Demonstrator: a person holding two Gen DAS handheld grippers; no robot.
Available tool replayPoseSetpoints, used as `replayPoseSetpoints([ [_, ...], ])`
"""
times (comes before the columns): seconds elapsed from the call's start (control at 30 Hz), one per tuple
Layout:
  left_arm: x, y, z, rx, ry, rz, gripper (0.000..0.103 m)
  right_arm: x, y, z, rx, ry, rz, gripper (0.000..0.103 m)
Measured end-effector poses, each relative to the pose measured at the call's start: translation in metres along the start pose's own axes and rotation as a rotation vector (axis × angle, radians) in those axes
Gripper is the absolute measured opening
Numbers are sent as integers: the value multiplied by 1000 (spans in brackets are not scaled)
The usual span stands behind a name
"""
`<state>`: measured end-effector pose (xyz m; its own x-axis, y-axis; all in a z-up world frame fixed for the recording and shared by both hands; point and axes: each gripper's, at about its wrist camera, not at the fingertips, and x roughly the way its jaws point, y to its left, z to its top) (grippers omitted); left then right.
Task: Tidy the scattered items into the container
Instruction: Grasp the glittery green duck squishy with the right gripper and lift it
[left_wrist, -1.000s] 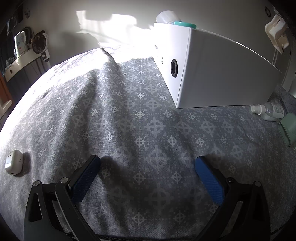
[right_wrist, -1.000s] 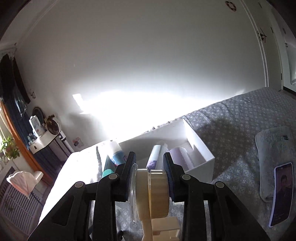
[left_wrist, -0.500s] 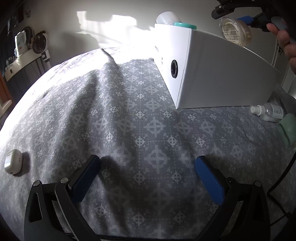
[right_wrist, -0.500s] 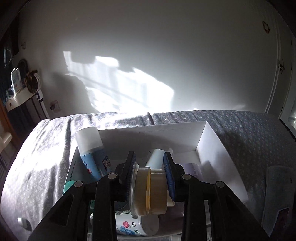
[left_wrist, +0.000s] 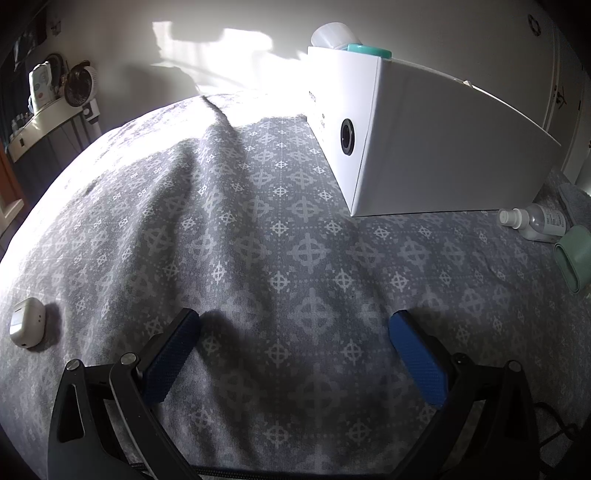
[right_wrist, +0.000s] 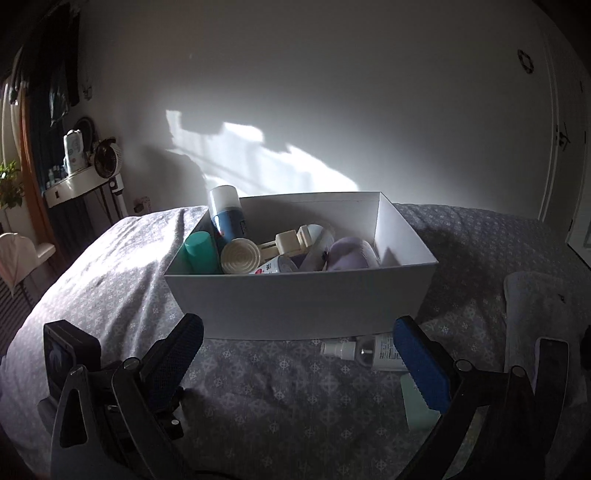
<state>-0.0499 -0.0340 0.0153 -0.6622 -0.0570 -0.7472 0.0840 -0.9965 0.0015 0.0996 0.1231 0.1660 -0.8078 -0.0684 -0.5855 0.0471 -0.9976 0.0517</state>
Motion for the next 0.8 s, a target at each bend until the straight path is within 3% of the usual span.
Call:
replayPoseSetpoints([
  [0.17,1,0,1,1,0,3,103,9,-92,-45,96,183,-187,103],
  [0.3,2,1,1,1,0,3,103,23,-131,-55,139,272,-202,103],
  [0.43,2,1,1,1,0,4,103,38,-123,-51,50,264,-183,102],
  [0.53,2,1,1,0,0,4,103,59,-113,-51,-9,303,-188,85],
  [0.57,2,1,1,0,0,3,103,68,-114,-53,-3,336,-179,74],
  [0.67,2,0,1,0,-1,5,103,73,-114,-56,8,306,-181,69],
  [0.73,2,0,1,0,-1,6,103,70,-108,-56,-1,308,-169,60],
  [0.77,2,0,1,0,-1,6,103,68,-103,-57,-8,313,-161,47],
  [0.8,2,0,1,1,-1,7,103,65,-98,-58,-19,317,-144,44],
])
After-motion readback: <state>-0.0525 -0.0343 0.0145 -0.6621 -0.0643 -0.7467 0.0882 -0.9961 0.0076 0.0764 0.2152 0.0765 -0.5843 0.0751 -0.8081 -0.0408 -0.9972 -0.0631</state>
